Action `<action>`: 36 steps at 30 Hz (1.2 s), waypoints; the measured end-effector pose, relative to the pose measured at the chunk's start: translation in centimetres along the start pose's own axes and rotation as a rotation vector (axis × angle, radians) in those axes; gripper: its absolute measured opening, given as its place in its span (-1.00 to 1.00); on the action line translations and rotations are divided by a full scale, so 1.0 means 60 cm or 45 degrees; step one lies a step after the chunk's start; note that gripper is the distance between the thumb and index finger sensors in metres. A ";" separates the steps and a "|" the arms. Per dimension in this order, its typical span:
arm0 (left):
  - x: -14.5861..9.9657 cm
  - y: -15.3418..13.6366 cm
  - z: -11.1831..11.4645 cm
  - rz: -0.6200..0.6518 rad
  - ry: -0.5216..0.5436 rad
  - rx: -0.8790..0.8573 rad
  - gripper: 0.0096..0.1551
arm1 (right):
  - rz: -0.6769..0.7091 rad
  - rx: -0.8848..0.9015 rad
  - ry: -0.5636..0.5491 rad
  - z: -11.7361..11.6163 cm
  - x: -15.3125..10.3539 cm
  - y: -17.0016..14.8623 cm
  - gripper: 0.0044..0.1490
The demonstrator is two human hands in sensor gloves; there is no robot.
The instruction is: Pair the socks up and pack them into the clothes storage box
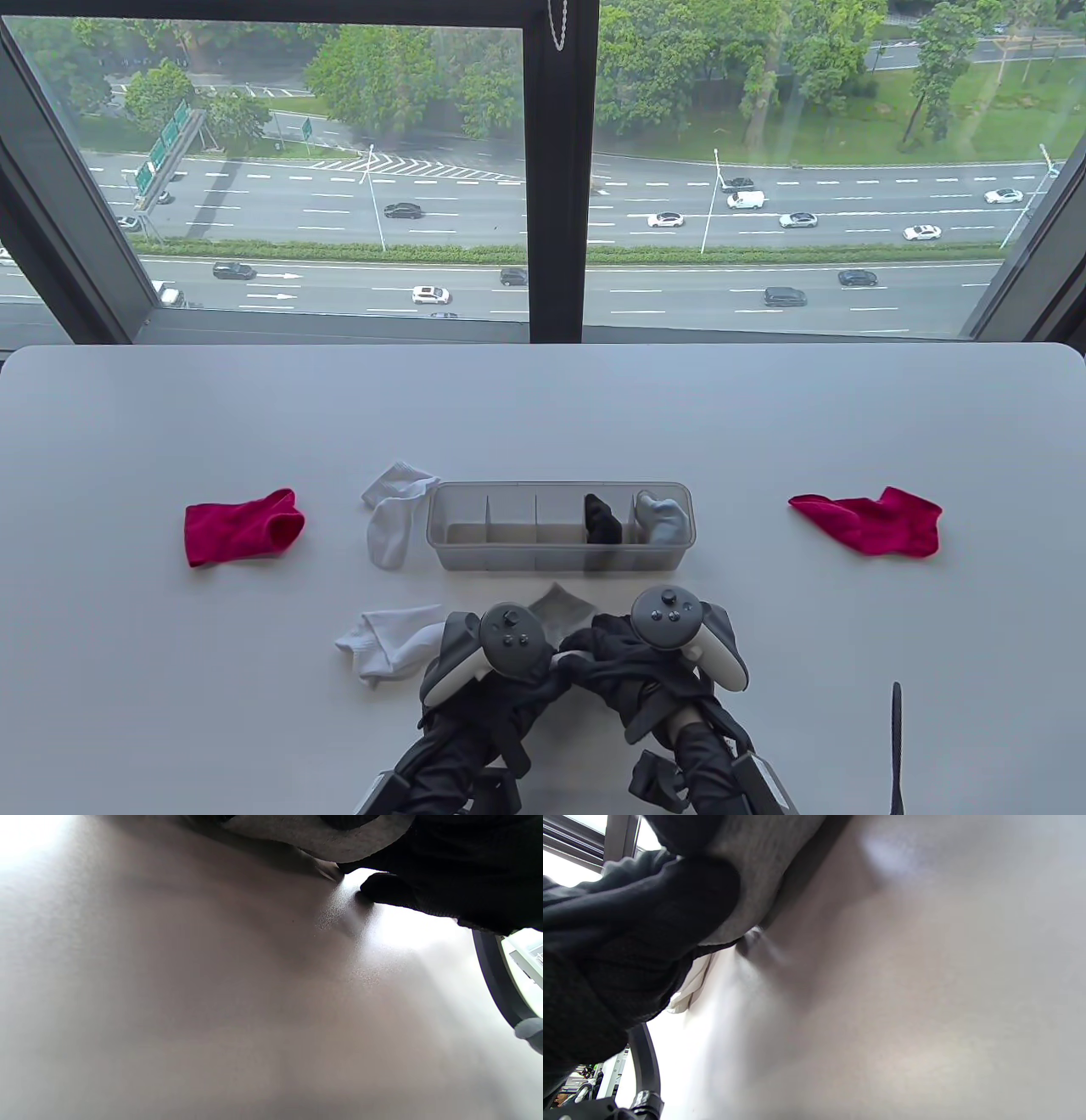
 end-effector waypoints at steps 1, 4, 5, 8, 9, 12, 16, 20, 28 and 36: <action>0.000 0.000 0.001 -0.009 -0.006 0.006 -0.44 | 0.002 -0.008 0.007 -0.001 0.000 0.001 -0.41; -0.001 0.000 0.000 -0.052 0.008 0.068 -0.26 | 0.003 0.050 0.038 -0.005 0.001 -0.001 -0.42; -0.002 0.004 -0.006 -0.019 0.066 0.055 -0.33 | 0.004 0.053 0.039 -0.005 0.001 -0.002 -0.41; -0.004 0.009 -0.013 -0.003 0.113 0.082 -0.50 | 0.001 0.051 0.014 -0.004 -0.001 -0.001 -0.25; -0.003 0.007 -0.011 -0.007 0.076 0.073 -0.51 | 0.013 0.031 0.033 -0.006 -0.001 0.000 -0.11; -0.002 0.000 -0.008 -0.011 0.014 0.036 -0.49 | 0.019 -0.024 0.056 -0.007 -0.001 0.004 -0.27; -0.005 -0.003 -0.013 -0.021 0.085 0.042 -0.32 | 0.010 0.031 0.046 -0.009 0.001 0.004 -0.41; -0.009 0.009 -0.021 0.038 0.143 0.045 -0.43 | 0.008 0.067 0.032 -0.009 0.000 0.003 -0.37; -0.009 0.014 -0.014 0.031 0.090 0.100 -0.38 | 0.046 0.122 -0.012 0.001 -0.003 0.010 -0.43; -0.024 0.041 -0.027 0.001 0.302 0.299 -0.39 | -0.004 0.085 -0.076 0.010 -0.007 0.001 -0.40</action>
Point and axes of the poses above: the tracker on the back of each hand, its own y axis roughly to the thumb side, its own x axis roughly from the wrist to the fingertips, z = x × y, the point moved 4 cm from there along x, roughly from the wrist to the fingertips, and after that the axes turned 2 degrees about -z, right-handed, at the moved point
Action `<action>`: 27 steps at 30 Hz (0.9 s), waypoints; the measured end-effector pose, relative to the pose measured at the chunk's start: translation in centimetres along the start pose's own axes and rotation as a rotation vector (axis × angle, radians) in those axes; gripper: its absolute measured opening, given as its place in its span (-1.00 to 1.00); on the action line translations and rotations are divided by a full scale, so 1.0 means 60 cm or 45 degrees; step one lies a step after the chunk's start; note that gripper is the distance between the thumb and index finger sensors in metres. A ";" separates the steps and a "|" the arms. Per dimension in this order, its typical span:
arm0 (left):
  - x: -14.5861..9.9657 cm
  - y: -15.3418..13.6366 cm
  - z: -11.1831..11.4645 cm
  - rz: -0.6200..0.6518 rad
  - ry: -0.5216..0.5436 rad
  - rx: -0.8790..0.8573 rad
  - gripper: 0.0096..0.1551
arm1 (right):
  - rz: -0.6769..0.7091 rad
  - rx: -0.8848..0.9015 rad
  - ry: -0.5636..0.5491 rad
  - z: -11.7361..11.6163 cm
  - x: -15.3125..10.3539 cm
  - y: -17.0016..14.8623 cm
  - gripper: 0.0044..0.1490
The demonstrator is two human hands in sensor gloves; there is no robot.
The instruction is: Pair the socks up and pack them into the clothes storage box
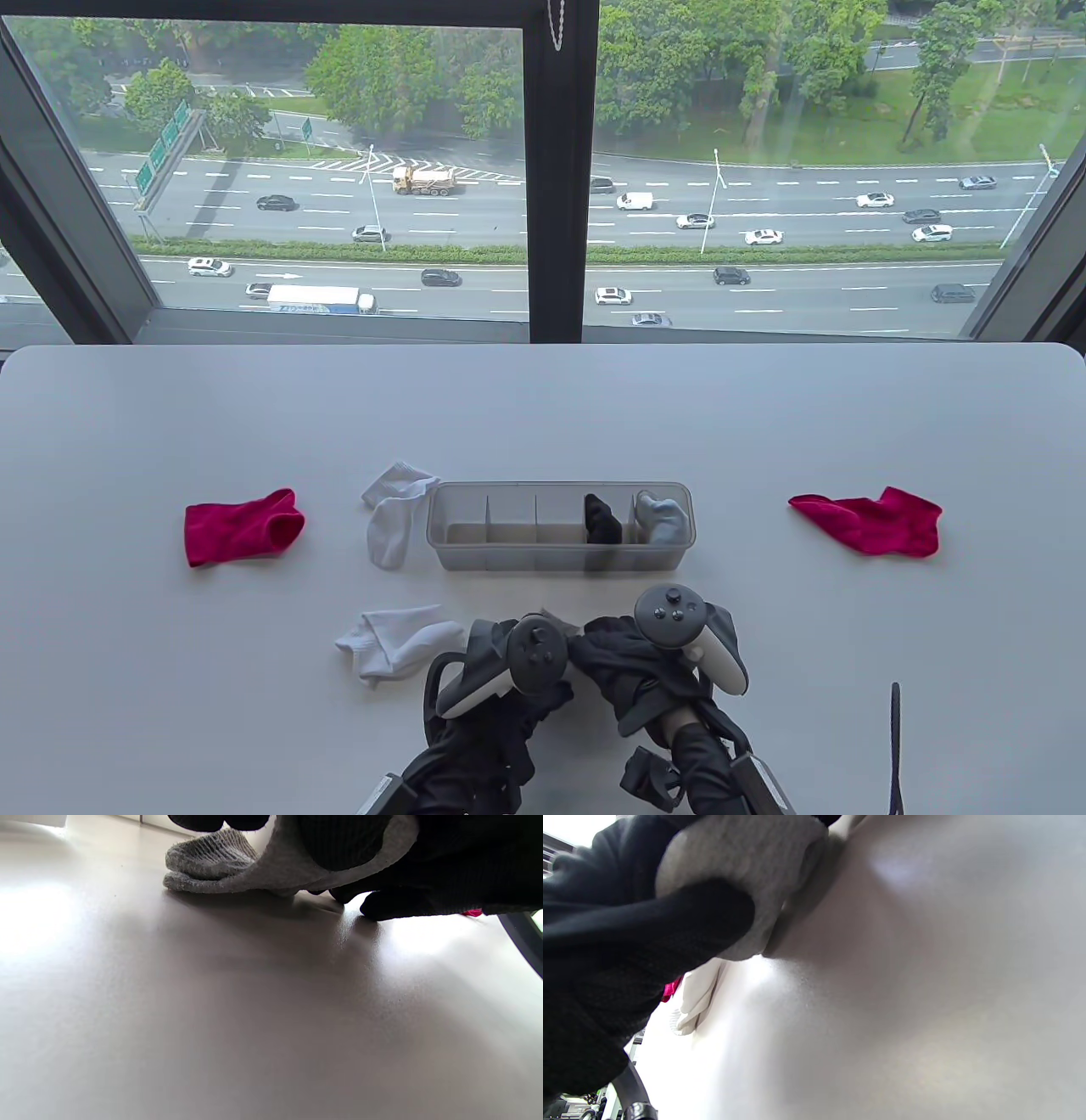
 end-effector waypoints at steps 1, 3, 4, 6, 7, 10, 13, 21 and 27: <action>0.000 0.000 -0.002 -0.003 -0.006 -0.007 -0.43 | 0.001 0.001 -0.002 0.000 -0.001 -0.001 -0.36; 0.000 -0.005 0.002 -0.008 -0.056 -0.020 -0.46 | 0.038 0.020 0.028 -0.001 -0.001 -0.002 -0.15; 0.001 -0.008 0.003 -0.012 -0.062 -0.034 -0.46 | 0.064 0.053 0.066 -0.003 -0.001 0.000 -0.09; 0.003 -0.016 0.003 -0.017 -0.095 -0.082 -0.46 | 0.089 0.071 0.096 -0.005 -0.002 0.005 -0.14; 0.003 -0.019 0.004 -0.016 -0.107 -0.105 -0.46 | 0.075 0.025 0.051 -0.002 -0.003 0.009 -0.23; 0.001 -0.022 0.000 -0.026 -0.054 -0.098 -0.37 | 0.070 -0.085 0.003 -0.001 -0.003 0.019 -0.34; -0.004 -0.015 -0.014 0.006 0.048 -0.111 -0.37 | 0.049 -0.015 0.006 -0.001 -0.001 0.008 -0.35; -0.003 -0.005 -0.003 0.075 -0.041 -0.087 -0.40 | 0.066 0.030 0.009 0.004 -0.004 0.009 -0.35; -0.003 -0.008 -0.006 -0.006 -0.035 0.009 -0.35 | 0.087 0.105 0.069 -0.008 -0.001 0.013 -0.34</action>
Point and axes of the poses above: the tracker on the back of each hand, its own y axis roughly to the thumb side, its own x axis roughly from the wrist to the fingertips, z = x × y, the point moved 4 cm from there along x, roughly from the wrist to the fingertips, and after that the axes turned 2 degrees about -z, right-handed, at the moved point
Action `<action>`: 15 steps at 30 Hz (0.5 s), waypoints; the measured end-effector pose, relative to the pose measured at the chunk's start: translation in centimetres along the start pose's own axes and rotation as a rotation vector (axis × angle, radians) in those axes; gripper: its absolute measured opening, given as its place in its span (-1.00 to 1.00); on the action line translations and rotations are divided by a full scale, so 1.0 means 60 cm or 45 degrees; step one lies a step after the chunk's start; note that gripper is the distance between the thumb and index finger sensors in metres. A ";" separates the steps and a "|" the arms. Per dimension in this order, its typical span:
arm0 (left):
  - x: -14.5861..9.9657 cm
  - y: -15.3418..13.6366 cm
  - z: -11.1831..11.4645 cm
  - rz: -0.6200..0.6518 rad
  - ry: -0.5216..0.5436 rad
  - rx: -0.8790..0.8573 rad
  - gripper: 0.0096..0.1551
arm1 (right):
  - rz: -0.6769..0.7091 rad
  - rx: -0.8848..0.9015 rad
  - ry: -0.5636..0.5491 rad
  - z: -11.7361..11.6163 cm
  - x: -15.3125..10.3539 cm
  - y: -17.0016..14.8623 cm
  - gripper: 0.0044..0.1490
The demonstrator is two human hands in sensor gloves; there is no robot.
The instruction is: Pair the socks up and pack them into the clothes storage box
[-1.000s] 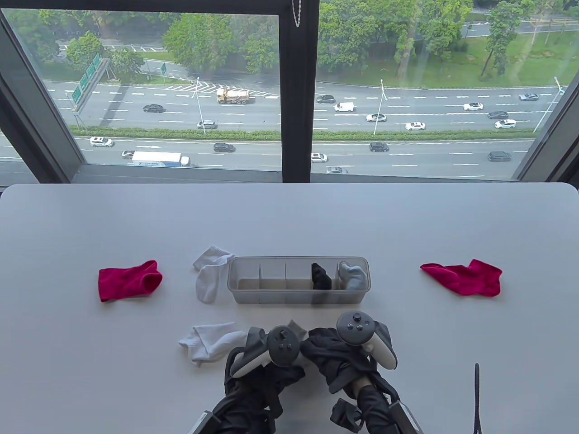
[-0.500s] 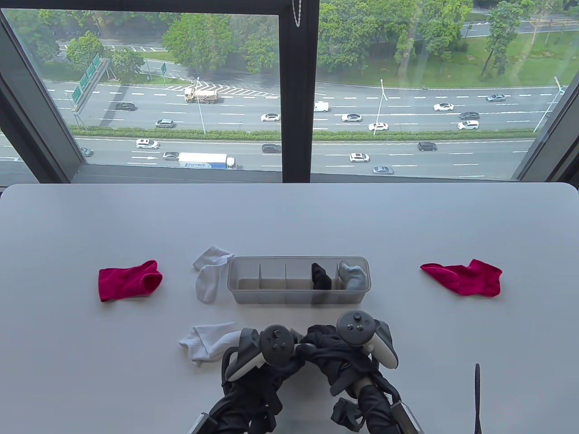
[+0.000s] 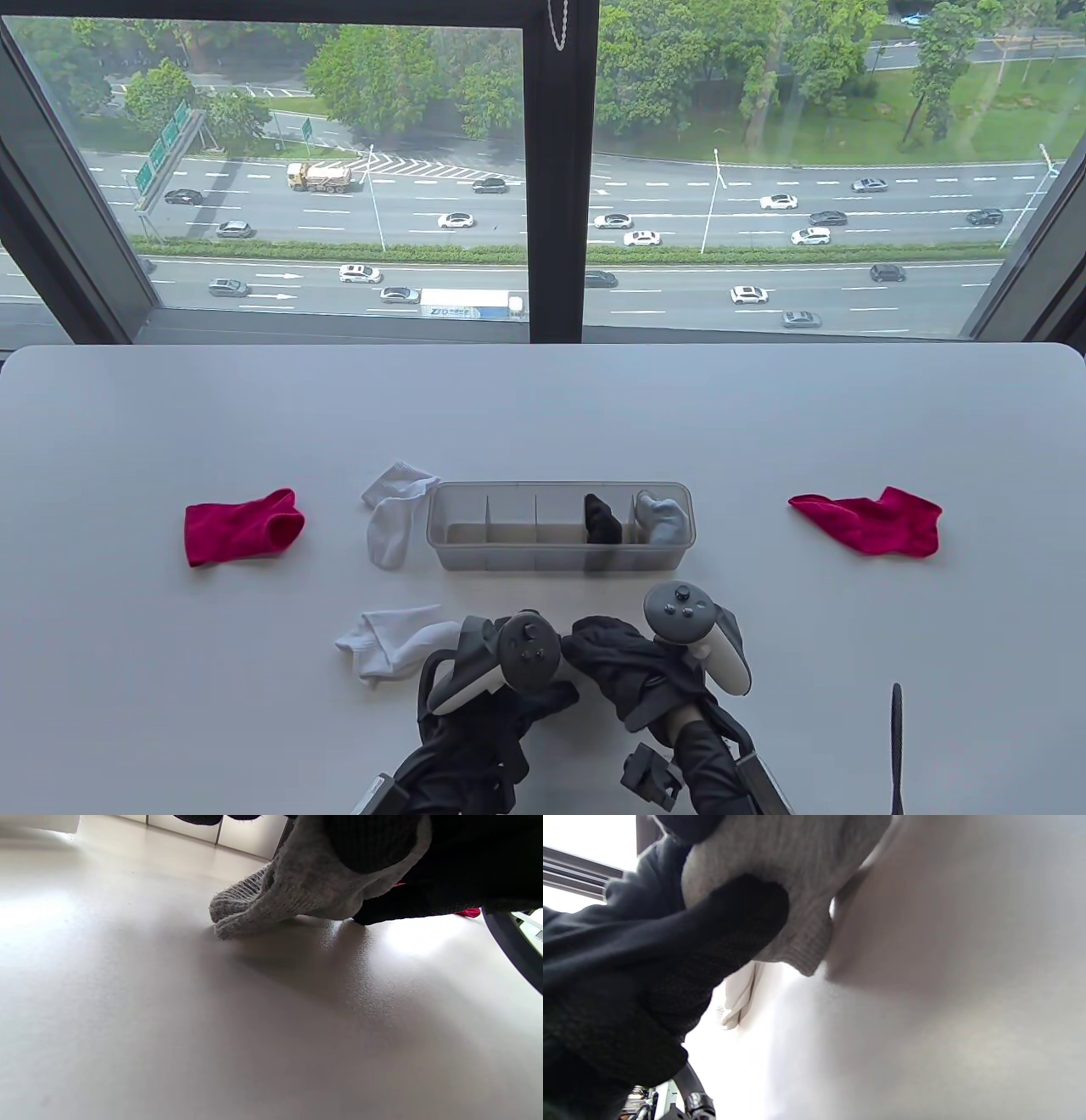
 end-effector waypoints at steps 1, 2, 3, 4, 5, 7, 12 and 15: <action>0.000 -0.001 -0.002 -0.011 0.007 0.024 -0.40 | 0.004 -0.047 -0.005 -0.001 -0.001 0.003 -0.29; 0.000 -0.004 0.000 -0.004 -0.020 0.020 -0.42 | 0.031 -0.082 -0.002 -0.002 -0.002 0.009 -0.18; 0.000 -0.005 0.000 0.006 -0.020 -0.003 -0.43 | 0.033 -0.087 0.001 -0.002 -0.002 0.010 -0.20; 0.001 -0.006 0.000 0.019 -0.011 -0.025 -0.44 | 0.020 -0.096 -0.003 -0.001 -0.002 0.010 -0.25; 0.000 -0.008 -0.001 0.004 -0.005 -0.022 -0.41 | 0.009 -0.097 -0.023 0.002 -0.002 0.008 -0.29; -0.003 -0.007 -0.008 -0.007 0.071 -0.009 -0.14 | -0.017 -0.093 -0.046 0.007 -0.002 0.001 -0.34; -0.005 0.006 -0.014 0.054 0.104 -0.009 -0.37 | -0.009 -0.025 -0.055 0.009 -0.003 -0.003 -0.29; -0.002 -0.003 -0.008 0.039 0.051 -0.033 -0.37 | 0.027 -0.092 -0.027 0.006 -0.003 0.004 -0.14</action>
Point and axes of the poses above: the tracker on the back of each hand, its own y axis roughly to the thumb side, its own x axis roughly from the wrist to the fingertips, z = x × y, the point moved 4 cm from there along x, roughly from the wrist to the fingertips, and after that the axes turned 2 degrees about -z, right-handed, at the moved point
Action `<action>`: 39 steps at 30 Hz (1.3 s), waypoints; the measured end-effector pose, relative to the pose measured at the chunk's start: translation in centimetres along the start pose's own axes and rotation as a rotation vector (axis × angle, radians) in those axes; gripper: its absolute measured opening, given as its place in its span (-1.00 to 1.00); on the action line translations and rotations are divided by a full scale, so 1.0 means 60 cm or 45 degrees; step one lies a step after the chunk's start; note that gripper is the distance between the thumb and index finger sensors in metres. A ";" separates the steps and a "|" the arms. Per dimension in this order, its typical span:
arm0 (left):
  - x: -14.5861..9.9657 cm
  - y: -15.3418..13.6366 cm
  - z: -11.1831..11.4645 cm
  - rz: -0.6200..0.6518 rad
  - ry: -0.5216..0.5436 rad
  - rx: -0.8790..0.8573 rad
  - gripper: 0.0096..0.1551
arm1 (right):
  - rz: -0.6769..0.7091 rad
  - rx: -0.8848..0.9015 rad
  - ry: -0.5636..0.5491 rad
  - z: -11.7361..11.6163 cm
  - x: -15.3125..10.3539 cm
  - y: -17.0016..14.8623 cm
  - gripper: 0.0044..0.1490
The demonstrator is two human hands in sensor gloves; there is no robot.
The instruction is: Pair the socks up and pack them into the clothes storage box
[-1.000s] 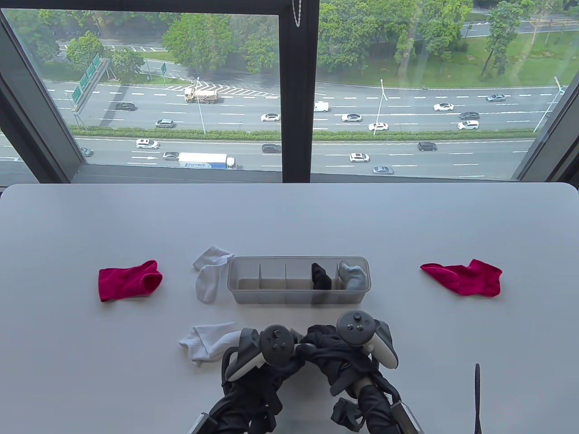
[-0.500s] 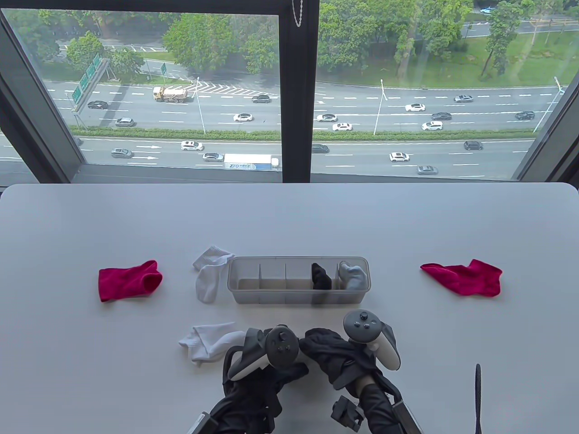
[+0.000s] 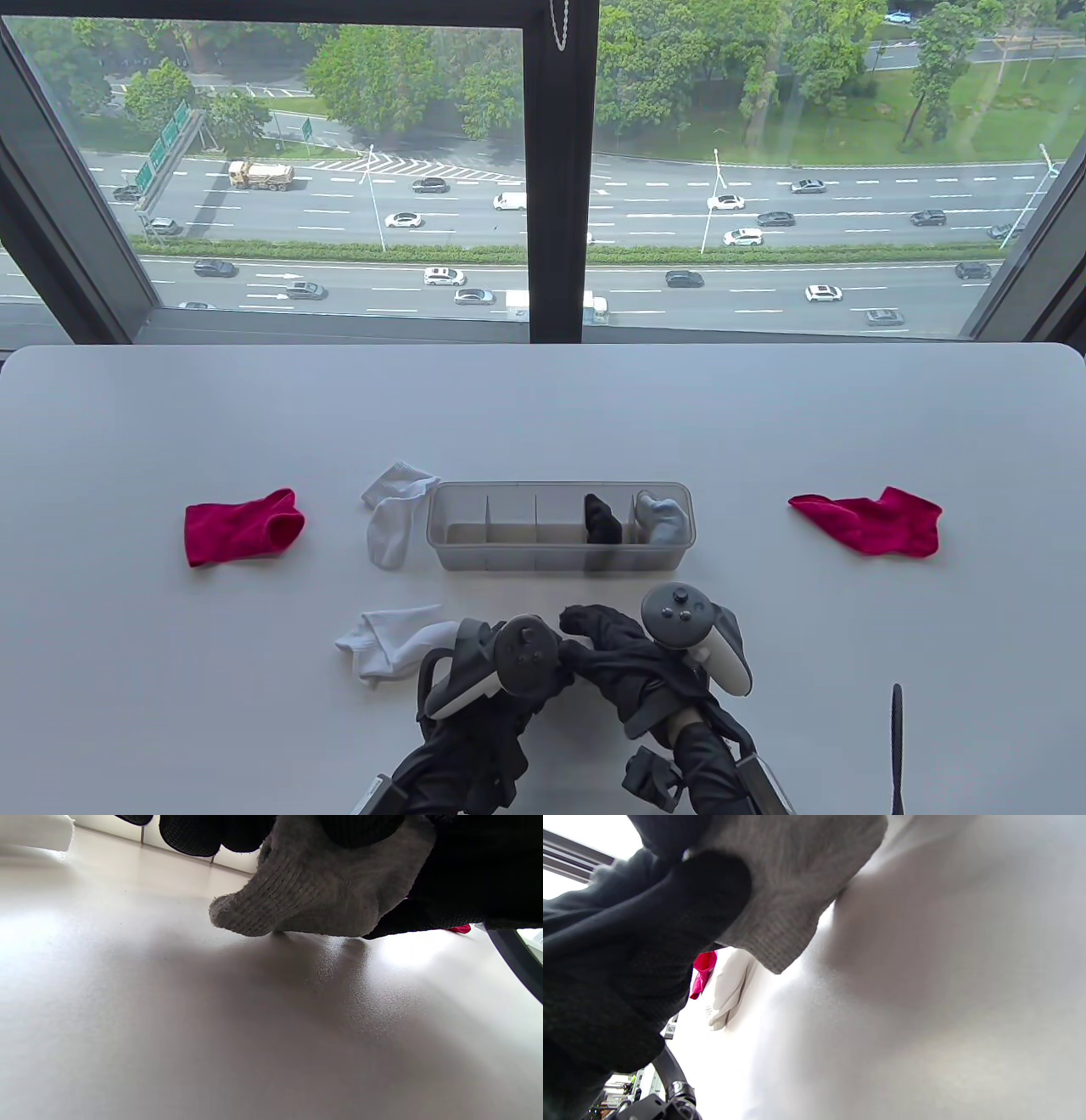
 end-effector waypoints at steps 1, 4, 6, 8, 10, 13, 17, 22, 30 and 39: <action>0.000 -0.003 0.002 -0.004 -0.026 -0.016 -0.37 | -0.004 -0.003 -0.001 0.000 0.000 0.001 -0.19; 0.000 -0.005 0.004 -0.003 -0.033 -0.017 -0.35 | -0.021 0.006 -0.015 -0.001 0.002 0.002 -0.29; 0.001 -0.004 0.005 -0.014 -0.058 -0.008 -0.27 | -0.009 -0.030 -0.022 0.001 0.000 0.002 -0.31; 0.000 -0.003 0.003 -0.017 -0.060 0.000 -0.21 | -0.007 0.021 -0.005 -0.001 0.001 0.000 -0.32; -0.003 0.000 -0.008 0.009 0.053 -0.010 -0.30 | -0.019 0.069 -0.005 -0.001 0.002 -0.003 -0.32; -0.004 -0.003 -0.014 -0.009 0.092 -0.001 -0.38 | 0.017 0.012 -0.017 0.002 -0.002 0.005 -0.17; -0.001 -0.011 -0.005 -0.006 0.017 -0.042 -0.38 | 0.038 -0.029 -0.147 0.020 -0.008 0.016 -0.33; -0.004 -0.002 -0.009 0.009 0.040 -0.017 -0.15 | 0.042 -0.013 -0.218 0.025 -0.012 0.018 -0.35; -0.003 -0.013 -0.011 -0.019 0.021 -0.037 -0.42 | 0.124 0.035 -0.093 0.009 -0.009 0.031 -0.21; -0.011 0.012 -0.026 0.023 0.185 0.034 -0.29 | 0.057 0.029 -0.188 0.024 -0.012 0.016 -0.34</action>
Point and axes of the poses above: the tracker on the back of each hand, its own y axis roughly to the thumb side, its own x axis roughly from the wrist to the fingertips, z = x × y, the point moved 4 cm from there along x, roughly from the wrist to the fingertips, and after that the axes turned 2 degrees about -z, right-handed, at the moved point
